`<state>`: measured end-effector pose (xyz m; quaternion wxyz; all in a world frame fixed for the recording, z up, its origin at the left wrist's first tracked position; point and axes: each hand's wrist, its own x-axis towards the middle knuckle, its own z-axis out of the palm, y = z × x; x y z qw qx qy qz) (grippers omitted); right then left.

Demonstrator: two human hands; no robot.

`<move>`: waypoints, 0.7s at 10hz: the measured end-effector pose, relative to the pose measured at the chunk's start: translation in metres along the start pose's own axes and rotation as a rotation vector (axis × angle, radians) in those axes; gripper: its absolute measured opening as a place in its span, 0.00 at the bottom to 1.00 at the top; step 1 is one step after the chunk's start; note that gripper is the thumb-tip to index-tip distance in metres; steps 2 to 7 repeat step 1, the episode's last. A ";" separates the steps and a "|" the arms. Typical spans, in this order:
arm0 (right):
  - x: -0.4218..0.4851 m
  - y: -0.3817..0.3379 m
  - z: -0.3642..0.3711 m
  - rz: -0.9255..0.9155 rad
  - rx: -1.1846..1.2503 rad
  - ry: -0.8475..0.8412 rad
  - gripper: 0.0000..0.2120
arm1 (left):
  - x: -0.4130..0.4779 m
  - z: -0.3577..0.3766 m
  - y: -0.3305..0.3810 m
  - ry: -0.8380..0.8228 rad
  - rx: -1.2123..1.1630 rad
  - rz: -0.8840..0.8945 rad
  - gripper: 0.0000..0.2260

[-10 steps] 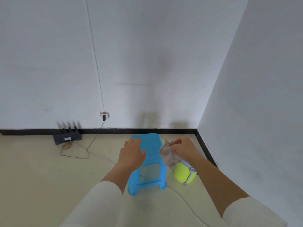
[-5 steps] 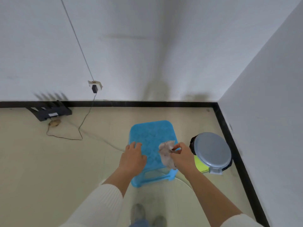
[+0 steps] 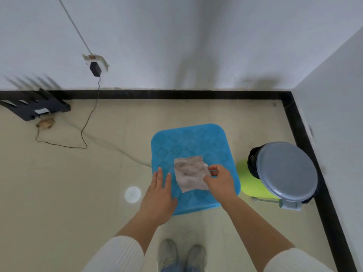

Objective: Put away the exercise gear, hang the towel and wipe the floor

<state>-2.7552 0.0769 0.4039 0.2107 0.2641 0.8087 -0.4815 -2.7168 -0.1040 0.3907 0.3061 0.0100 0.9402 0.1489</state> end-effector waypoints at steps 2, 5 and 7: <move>0.015 0.004 -0.007 -0.007 -0.064 0.076 0.12 | 0.011 0.010 0.005 -0.139 0.078 -0.026 0.38; 0.015 0.004 -0.007 -0.007 -0.064 0.076 0.12 | 0.011 0.010 0.005 -0.139 0.078 -0.026 0.38; 0.015 0.004 -0.007 -0.007 -0.064 0.076 0.12 | 0.011 0.010 0.005 -0.139 0.078 -0.026 0.38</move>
